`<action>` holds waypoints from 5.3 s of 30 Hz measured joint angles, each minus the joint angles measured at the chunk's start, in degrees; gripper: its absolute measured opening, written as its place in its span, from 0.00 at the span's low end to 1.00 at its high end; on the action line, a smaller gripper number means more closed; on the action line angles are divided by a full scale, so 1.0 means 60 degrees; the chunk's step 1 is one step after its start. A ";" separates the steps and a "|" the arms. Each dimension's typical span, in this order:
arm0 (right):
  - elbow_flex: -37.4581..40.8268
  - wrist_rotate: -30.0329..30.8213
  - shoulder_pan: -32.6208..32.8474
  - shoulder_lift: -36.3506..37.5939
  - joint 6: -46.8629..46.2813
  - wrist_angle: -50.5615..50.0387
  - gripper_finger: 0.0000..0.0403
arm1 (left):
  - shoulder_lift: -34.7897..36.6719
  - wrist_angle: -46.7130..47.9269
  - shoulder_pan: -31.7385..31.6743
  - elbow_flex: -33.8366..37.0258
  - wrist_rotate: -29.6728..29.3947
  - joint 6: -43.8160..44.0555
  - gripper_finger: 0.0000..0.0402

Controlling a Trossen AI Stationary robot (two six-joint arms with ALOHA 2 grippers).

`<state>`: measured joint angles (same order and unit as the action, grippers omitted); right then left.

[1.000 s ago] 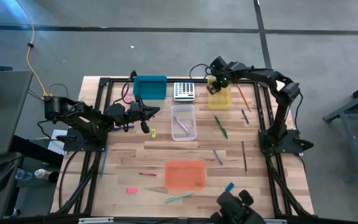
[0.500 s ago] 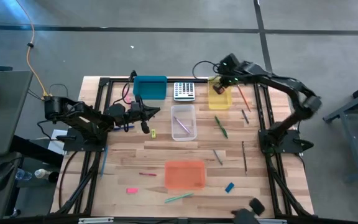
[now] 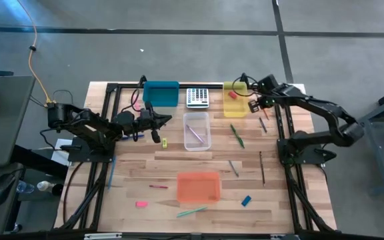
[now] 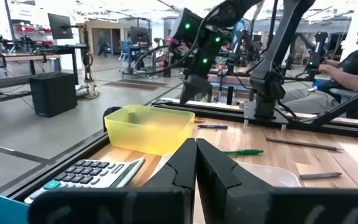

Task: Sort crayons/erasers/pens/pencils in bins
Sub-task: Put the yellow pencil into the blue bin

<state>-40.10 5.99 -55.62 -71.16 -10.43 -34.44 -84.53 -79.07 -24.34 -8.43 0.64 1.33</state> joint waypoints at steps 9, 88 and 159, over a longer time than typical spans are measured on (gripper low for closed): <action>0.0008 0.0366 -0.0122 -0.0626 -0.0904 0.0682 0.17 | 0.0000 -0.0005 0.0004 0.0000 0.0023 0.0138 0.00; -0.3387 -0.0367 -0.1828 -0.5846 0.0252 0.0248 0.18 | 0.0000 0.0055 0.0004 0.0000 0.0106 0.0279 0.00; -0.1899 -0.2922 -0.1742 -0.0847 0.0098 0.0751 0.02 | 0.0000 0.0058 -0.0004 -0.0004 0.0106 0.1041 0.00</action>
<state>-51.49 -11.54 -66.07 -76.24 -9.84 -29.93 -84.53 -78.72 -24.36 -8.45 1.28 7.57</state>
